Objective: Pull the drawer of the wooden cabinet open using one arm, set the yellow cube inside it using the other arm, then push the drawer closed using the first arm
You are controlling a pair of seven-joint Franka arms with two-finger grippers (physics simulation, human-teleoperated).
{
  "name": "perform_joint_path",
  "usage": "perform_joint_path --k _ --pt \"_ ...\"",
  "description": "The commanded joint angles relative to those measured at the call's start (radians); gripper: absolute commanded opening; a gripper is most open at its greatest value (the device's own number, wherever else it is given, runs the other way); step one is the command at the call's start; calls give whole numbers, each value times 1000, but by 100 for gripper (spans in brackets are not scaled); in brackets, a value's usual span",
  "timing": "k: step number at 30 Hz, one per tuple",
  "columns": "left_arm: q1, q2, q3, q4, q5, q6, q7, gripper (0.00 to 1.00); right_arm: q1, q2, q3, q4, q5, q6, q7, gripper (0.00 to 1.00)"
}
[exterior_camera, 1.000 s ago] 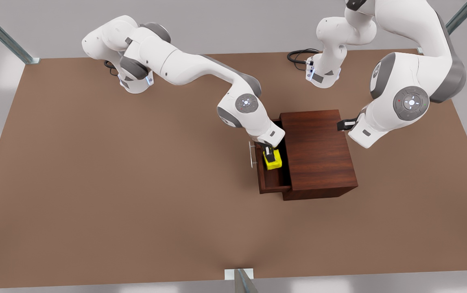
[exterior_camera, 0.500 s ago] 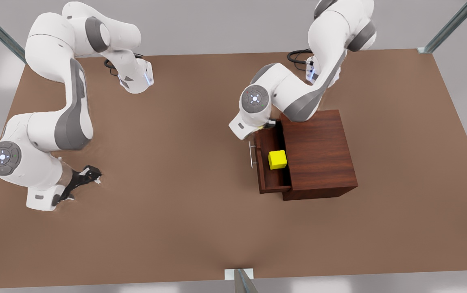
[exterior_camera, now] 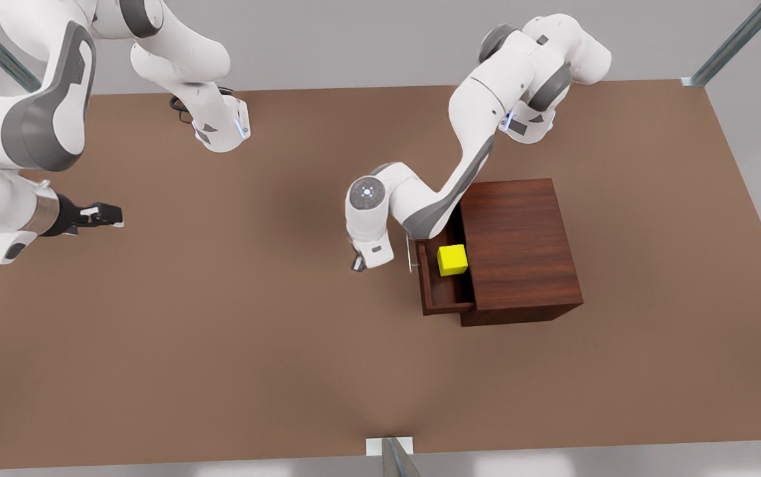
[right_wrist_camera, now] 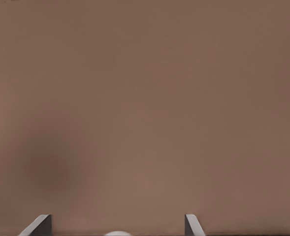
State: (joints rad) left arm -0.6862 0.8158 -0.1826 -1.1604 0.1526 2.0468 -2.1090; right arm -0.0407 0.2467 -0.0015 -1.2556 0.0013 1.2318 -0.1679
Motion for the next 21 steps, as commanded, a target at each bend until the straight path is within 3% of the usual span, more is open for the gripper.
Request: perform_joint_path --k 1,8,12,16,21 --pt "14 -9 -1 -12 -11 107 -1143 21 1 -1 0 -7 -1 -9 252 100" --pt "139 -49 -113 -102 -13 -30 -901 21 -1 -1 0 -14 -4 -3 223 100" --pt "159 -56 -117 -127 -21 -31 -911 21 -1 -1 0 -19 0 -2 203 100" --pt "177 -115 -117 -262 1 58 -898 21 -1 -1 0 -21 -1 -2 202 100" --pt "211 -133 -170 -295 8 21 -623 21 -1 -1 0 -25 -3 0 200 100"
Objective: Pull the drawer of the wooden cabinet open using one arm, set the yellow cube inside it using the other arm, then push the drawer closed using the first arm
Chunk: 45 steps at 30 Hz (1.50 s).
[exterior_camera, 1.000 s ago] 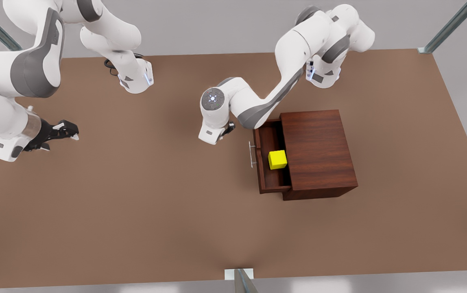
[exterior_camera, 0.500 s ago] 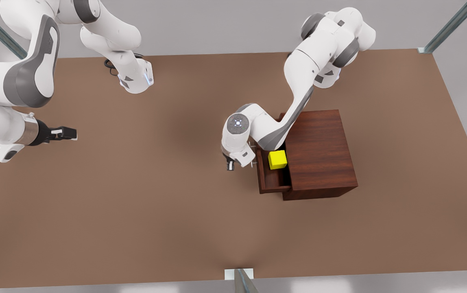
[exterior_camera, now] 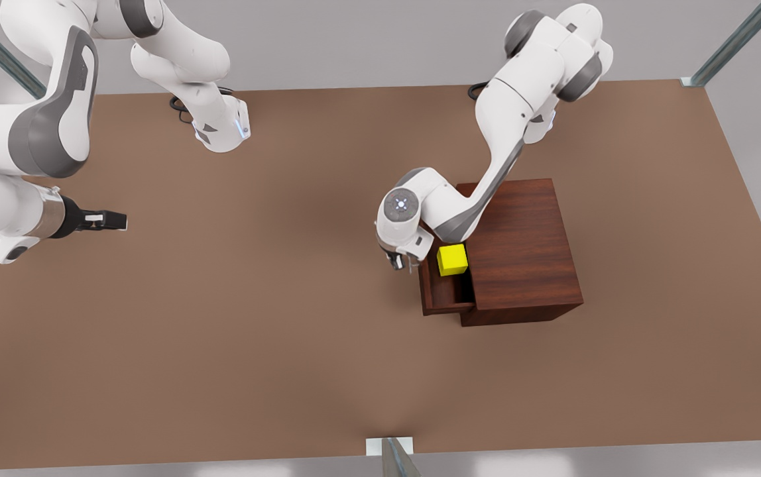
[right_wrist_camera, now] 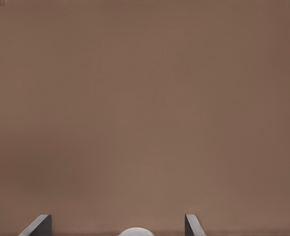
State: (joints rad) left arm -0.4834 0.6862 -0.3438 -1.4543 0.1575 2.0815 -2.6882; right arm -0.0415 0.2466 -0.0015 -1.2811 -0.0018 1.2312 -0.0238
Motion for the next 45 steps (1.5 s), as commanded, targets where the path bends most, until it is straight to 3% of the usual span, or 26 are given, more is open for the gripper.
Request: perform_joint_path --k 1,7,17,22,45 --pt "26 -4 -23 -8 4 -27 1 21 0 -1 0 0 0 1 56 100" --pt "89 -16 -60 -37 4 -34 317 21 -2 -1 0 -6 3 1 48 100" --pt "289 -17 -204 -81 76 -37 321 21 0 -1 0 -10 5 2 36 100" --pt "344 -48 -242 -118 91 -129 352 21 0 -1 3 -14 5 4 35 100" --pt "425 -56 -264 -120 129 -199 370 21 9 0 6 -15 3 10 33 100"
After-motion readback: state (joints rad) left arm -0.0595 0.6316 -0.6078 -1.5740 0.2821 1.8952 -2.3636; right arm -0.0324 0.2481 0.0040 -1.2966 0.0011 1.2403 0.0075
